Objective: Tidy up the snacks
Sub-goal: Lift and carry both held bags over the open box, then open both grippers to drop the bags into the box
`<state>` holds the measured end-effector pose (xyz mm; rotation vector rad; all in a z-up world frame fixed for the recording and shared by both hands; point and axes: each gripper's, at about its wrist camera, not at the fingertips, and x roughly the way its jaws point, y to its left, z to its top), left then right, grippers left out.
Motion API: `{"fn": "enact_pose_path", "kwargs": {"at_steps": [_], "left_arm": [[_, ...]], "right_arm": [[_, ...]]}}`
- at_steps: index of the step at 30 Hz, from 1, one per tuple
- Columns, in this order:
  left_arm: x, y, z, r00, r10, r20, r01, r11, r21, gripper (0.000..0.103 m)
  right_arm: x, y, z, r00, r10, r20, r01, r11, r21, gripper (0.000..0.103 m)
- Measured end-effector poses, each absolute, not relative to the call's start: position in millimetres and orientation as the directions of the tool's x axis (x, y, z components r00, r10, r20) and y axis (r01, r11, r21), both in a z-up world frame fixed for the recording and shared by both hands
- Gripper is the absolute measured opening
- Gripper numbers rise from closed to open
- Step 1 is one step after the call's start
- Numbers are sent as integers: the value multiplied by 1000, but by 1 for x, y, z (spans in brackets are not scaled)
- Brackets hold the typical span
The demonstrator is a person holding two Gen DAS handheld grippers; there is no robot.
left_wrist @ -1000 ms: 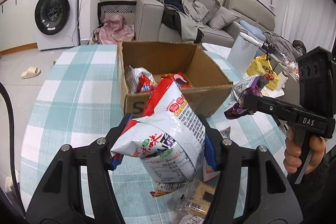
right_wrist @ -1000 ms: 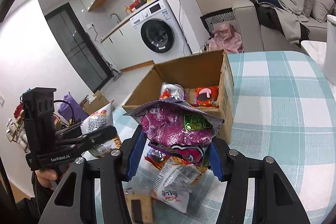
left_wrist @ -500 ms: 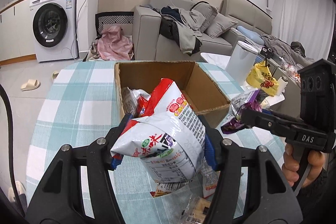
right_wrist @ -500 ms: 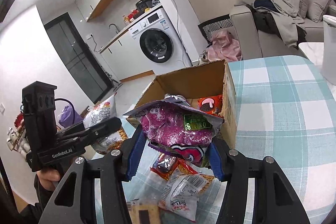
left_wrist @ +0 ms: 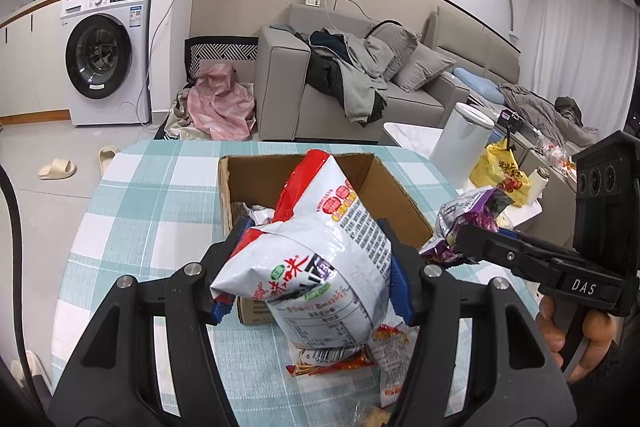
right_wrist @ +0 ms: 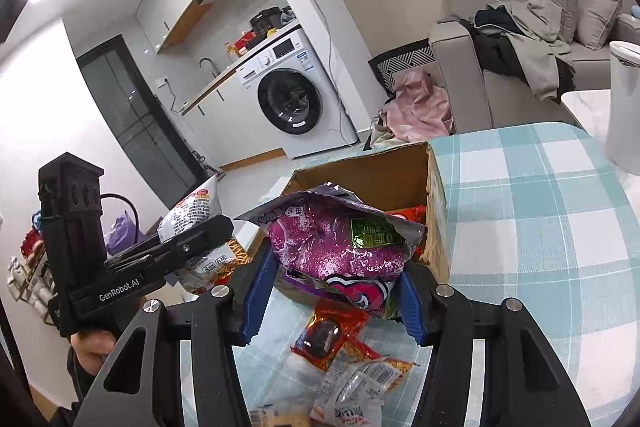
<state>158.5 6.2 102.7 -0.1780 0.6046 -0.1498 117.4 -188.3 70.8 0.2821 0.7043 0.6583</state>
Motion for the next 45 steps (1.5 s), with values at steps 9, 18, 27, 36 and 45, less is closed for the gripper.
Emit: {"fn": "enact_pose_path", "kwargs": {"at_steps": [9,18,27,36,45], "left_arm": [[175,5,107,826,-171,-538,73,977,-198,58],[200,-2,101,827,-141,-544,62,985,-162,58],[225,3,83,816,-123,-565,39,986,-160,58],[241,9,64,809,-114,-576,27,987,-157,58],[254,0,59,804,-94,-587,15,990,-139,59]], "right_arm": [[132,-176,75,573,634,-520,-453,773,443,56],[152,-170,75,568,624,-537,-428,781,455,56],[166,-158,68,556,612,-563,-419,791,446,56],[182,-146,52,538,594,-598,-396,804,443,56],[188,-144,49,530,579,-619,-379,815,438,60]]}}
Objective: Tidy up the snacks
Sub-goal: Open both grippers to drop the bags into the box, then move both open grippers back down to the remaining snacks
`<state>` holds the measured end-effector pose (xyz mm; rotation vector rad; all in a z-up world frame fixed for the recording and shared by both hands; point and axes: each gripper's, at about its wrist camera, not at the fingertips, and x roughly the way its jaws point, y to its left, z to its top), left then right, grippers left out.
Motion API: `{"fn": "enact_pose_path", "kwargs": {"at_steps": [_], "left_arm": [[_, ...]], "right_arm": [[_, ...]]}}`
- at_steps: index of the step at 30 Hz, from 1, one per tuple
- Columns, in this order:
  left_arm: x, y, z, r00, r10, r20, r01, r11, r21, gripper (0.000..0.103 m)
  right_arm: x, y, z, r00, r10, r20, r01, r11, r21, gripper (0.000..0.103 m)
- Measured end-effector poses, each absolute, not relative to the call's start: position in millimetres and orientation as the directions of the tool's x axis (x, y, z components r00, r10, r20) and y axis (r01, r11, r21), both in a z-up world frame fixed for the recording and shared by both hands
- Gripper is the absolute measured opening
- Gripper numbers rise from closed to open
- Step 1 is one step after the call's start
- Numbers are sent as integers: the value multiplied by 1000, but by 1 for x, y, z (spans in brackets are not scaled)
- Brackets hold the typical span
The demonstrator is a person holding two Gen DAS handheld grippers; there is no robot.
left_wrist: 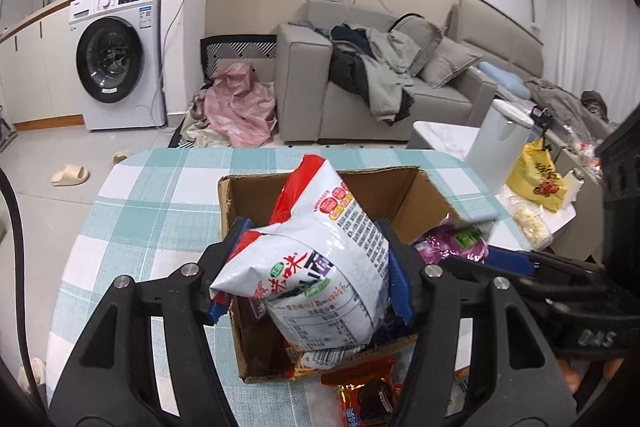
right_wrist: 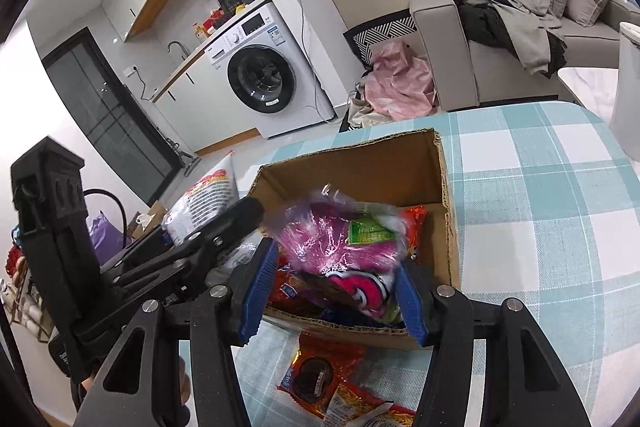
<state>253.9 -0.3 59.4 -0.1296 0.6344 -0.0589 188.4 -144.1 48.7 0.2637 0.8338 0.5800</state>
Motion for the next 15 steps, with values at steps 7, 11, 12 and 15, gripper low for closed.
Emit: {"fn": "enact_pose_path", "kwargs": {"at_steps": [7,11,12,15], "left_arm": [[246,0,61,808,-99,-581,27,991,-133,81],[231,1,70,809,-108,-578,37,990,-133,87],[225,3,72,808,-110,-578,35,990,-139,89],[211,6,76,813,-107,-573,32,990,-138,102]], "right_arm": [[180,-156,55,559,568,-604,-383,823,420,80],[172,-162,59,566,558,-607,-392,830,397,98],[169,-163,59,561,559,-611,-395,829,396,100],[161,-164,60,553,552,-624,-405,833,378,102]]}}
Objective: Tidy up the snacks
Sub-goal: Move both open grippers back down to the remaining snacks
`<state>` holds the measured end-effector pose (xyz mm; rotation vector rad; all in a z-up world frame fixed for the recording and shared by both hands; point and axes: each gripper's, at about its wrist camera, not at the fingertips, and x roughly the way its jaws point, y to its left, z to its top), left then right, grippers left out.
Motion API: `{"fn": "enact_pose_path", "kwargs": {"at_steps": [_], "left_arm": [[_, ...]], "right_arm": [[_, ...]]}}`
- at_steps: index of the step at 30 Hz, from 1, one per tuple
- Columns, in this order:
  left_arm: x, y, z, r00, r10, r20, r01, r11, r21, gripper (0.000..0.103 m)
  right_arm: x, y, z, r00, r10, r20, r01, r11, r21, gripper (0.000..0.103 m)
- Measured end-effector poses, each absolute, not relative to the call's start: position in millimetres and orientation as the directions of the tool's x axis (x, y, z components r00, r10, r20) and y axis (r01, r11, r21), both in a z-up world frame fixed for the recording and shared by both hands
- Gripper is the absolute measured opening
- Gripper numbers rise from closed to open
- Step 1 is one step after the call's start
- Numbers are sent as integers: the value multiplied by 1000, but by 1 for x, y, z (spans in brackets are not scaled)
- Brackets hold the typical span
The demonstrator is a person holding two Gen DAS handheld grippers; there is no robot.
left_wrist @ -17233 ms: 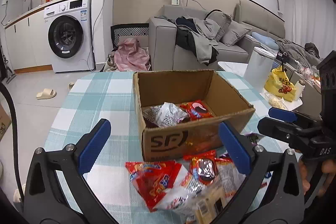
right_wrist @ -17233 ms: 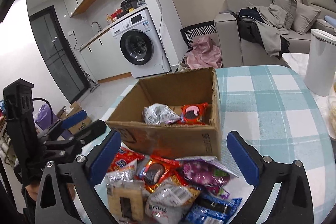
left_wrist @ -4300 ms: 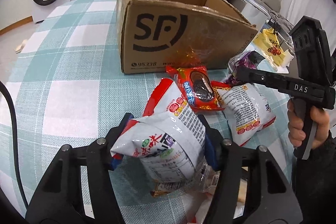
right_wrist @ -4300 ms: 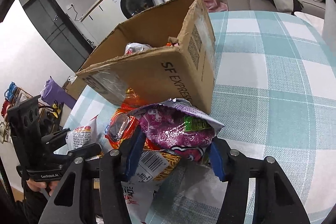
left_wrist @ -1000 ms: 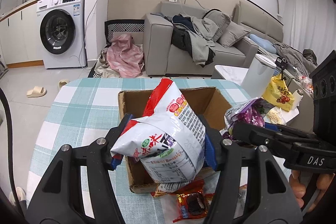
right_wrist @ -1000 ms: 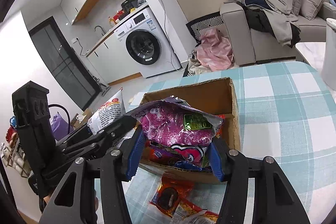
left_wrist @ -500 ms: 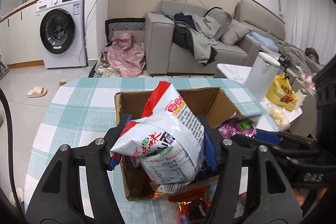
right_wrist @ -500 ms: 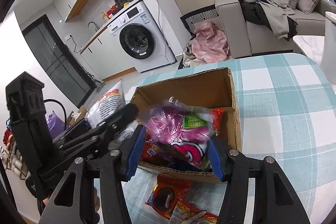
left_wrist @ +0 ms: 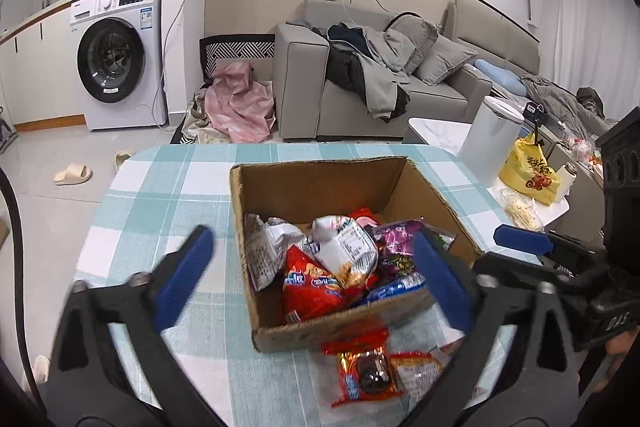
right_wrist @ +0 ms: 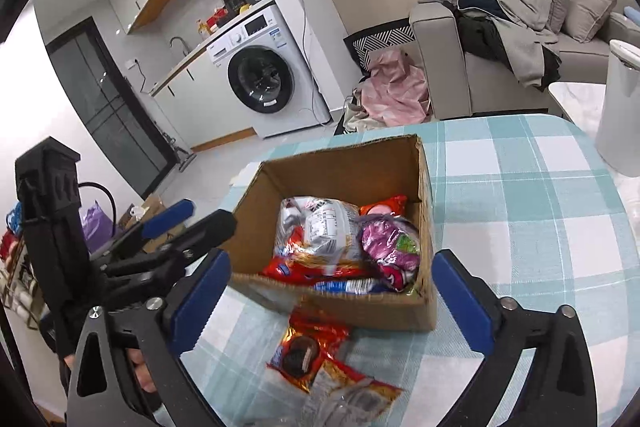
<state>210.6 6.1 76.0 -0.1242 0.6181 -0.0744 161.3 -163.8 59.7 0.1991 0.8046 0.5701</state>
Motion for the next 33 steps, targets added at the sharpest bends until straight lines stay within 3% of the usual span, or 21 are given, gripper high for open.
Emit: {"fn": "enact_pose_path", "kwargs": {"at_steps": [18,33], "left_arm": [[125,15,57,785,-97,-611,46,994,-97,102],[94,11,16,745,-91,-661,20,993,-114,102]], "right_arm": [[109,-167,26,529,429,-732,-412,884,220,103],[86,-175,-15,455,408,-792,-397,888,230,103]]}}
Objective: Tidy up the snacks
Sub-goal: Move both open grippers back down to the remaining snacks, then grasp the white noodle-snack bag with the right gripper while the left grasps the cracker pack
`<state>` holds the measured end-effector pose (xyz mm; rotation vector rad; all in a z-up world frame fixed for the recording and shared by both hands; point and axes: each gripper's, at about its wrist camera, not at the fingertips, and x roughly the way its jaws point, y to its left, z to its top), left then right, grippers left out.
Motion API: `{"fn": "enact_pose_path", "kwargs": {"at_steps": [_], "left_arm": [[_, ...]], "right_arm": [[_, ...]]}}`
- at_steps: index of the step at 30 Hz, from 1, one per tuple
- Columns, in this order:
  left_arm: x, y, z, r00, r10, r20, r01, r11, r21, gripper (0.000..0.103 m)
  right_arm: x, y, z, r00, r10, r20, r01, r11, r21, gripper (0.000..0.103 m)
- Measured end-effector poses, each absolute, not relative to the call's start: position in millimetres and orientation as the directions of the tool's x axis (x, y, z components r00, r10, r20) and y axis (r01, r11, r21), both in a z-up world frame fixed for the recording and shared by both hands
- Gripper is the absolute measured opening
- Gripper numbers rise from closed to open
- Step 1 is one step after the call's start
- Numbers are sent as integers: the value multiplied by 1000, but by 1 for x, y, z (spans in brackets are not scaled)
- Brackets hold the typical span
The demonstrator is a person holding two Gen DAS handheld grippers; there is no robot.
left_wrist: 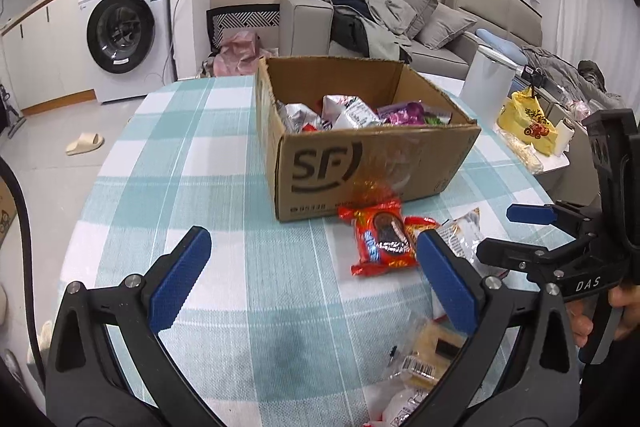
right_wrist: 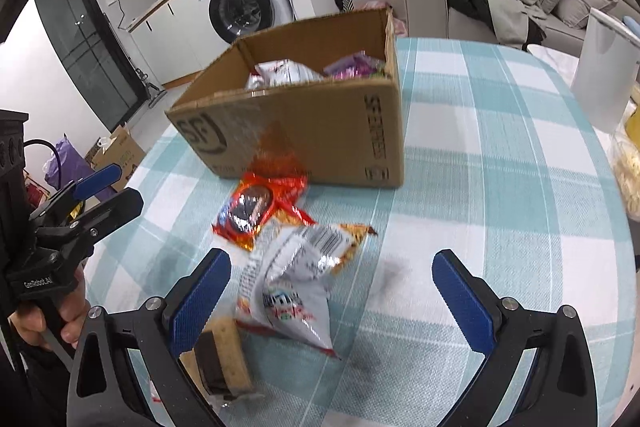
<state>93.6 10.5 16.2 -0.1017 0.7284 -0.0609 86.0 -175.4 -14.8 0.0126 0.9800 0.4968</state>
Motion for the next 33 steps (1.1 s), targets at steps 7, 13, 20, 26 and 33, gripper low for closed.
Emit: {"fn": "enact_pose_path", "kwargs": {"at_steps": [7,13,20,26,33], "left_arm": [[91,11,6,734,-77,-675,1,994,-113,102],[90,13,-3,716,-64,-696,-11,995,-102,102],[93,13,-10,704,-71,-707,-11,994,-111,102],[95,12,-14,693,-76,-717,-9,993,-115,102],[97,7,-20,673,-99,-733,18,993,-118,102]], "right_arm": [[84,-169,-21,436,418,-797,-417,879,233,103],[87,-160,-36,387,419,-822,-425,871,244,102],[89,-151,-49,353,444,-823,-433,858,277,84],[87,-146,-49,344,467,-814,-455,842,291,78],[86,-147,-51,332,497,-802,-462,827,321,57]]}}
